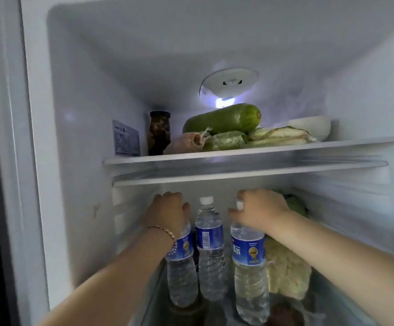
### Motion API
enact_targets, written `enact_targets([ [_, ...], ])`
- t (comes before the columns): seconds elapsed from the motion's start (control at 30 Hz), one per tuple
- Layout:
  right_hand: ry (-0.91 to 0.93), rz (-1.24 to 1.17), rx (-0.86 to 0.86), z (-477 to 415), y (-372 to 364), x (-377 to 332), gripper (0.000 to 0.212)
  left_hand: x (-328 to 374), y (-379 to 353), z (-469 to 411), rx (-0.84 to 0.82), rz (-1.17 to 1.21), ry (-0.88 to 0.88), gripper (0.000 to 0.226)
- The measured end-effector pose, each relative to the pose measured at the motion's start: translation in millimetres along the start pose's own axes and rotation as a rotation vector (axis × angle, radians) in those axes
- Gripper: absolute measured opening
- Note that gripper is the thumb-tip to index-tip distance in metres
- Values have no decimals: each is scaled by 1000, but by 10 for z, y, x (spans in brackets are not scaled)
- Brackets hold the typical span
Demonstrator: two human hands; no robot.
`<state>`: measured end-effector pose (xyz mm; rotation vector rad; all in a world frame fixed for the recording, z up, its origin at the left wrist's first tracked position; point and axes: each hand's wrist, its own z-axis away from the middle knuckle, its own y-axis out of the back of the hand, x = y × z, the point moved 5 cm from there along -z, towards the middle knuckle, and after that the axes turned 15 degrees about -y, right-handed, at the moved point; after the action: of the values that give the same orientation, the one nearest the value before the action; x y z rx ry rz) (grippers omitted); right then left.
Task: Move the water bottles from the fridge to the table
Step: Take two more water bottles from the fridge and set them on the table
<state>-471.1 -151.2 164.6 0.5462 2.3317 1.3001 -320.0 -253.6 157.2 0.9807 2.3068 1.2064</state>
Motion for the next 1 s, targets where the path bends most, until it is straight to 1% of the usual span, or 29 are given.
enact_targets([
  [0.07, -3, -23, 35, 70, 44, 3, 48, 34, 40, 49, 3, -22, 19, 34],
  [0.2, -60, -210, 16, 207, 90, 109, 34, 211, 116, 246, 59, -44, -28, 31],
  [0.3, -80, -284, 102, 342, 129, 177, 30, 310, 191, 389, 85, -11, -58, 32],
  [0.37, -43, -317, 172, 483, 190, 173, 29, 424, 253, 503, 95, 4, -72, 31],
  [0.5, 119, -277, 254, 778, 355, 92, 29, 758, 515, 812, 146, 0, -133, 30],
  [0.57, 159, -349, 264, 896, 503, 92, 27, 842, 772, 961, 202, -8, -108, 31],
  [0.67, 200, -523, 206, 1083, 755, 85, 22, 902, 1229, 1216, 317, 0, -24, 27],
  [0.77, 322, -558, 151, 1390, 953, -22, 21, 972, 1578, 1602, 364, -15, 66, 26],
  [0.83, 414, -529, 75, 1667, 988, -130, 23, 993, 1725, 1962, 342, -24, 155, 25],
  [0.9, 516, -479, -12, 2008, 936, -259, 29, 1007, 1808, 2410, 287, -79, 243, 21],
  [1.0, 697, -472, -123, 2658, 772, -470, 26, 1097, 1839, 3194, 101, -229, 291, 22],
])
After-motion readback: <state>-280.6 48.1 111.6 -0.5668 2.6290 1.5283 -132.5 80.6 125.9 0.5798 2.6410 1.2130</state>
